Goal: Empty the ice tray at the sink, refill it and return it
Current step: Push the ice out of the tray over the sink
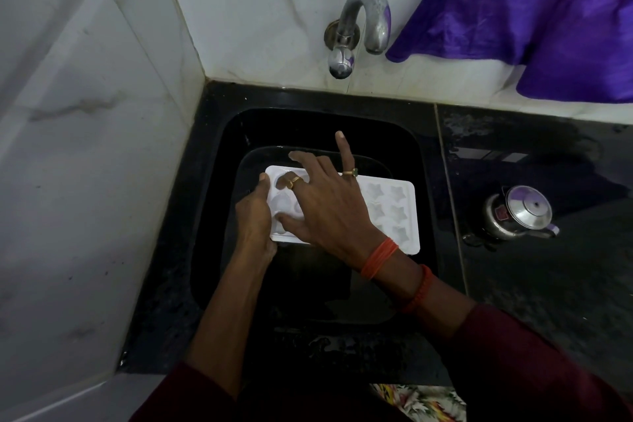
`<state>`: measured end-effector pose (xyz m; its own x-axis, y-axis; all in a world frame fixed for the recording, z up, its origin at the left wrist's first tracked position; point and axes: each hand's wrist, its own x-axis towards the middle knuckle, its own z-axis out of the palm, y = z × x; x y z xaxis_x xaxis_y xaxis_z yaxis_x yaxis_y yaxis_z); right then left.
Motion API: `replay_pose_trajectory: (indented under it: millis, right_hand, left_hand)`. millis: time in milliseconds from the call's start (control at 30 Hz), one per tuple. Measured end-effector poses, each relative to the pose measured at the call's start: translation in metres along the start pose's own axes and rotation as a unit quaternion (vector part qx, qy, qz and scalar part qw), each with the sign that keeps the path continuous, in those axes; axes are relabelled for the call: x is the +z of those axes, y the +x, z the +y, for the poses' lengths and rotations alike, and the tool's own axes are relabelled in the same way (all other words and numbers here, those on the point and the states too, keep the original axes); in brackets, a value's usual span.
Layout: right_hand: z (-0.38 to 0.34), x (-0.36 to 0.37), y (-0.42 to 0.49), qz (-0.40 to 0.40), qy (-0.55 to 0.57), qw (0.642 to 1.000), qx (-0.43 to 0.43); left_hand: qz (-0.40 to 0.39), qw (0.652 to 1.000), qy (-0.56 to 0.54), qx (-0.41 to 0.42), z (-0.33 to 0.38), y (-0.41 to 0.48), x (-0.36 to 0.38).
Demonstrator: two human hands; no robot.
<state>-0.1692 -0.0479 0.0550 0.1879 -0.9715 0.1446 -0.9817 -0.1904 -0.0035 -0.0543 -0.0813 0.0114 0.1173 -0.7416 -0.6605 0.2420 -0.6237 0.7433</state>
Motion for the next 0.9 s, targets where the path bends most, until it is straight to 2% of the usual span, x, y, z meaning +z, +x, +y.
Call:
replay_pose_trajectory:
  millis: [633,900]
  right_hand:
    - [0.001,0.001,0.009,-0.069,-0.016,0.997,-0.034]
    - [-0.001,0.0,0.011,-0.059,-0.022,0.997,-0.043]
  left_hand:
    - [-0.009,1.0,-0.007,0.011,0.001,-0.003,-0.002]
    - [-0.024,0.999,-0.001,0.028,0.002,-0.004,-0.005]
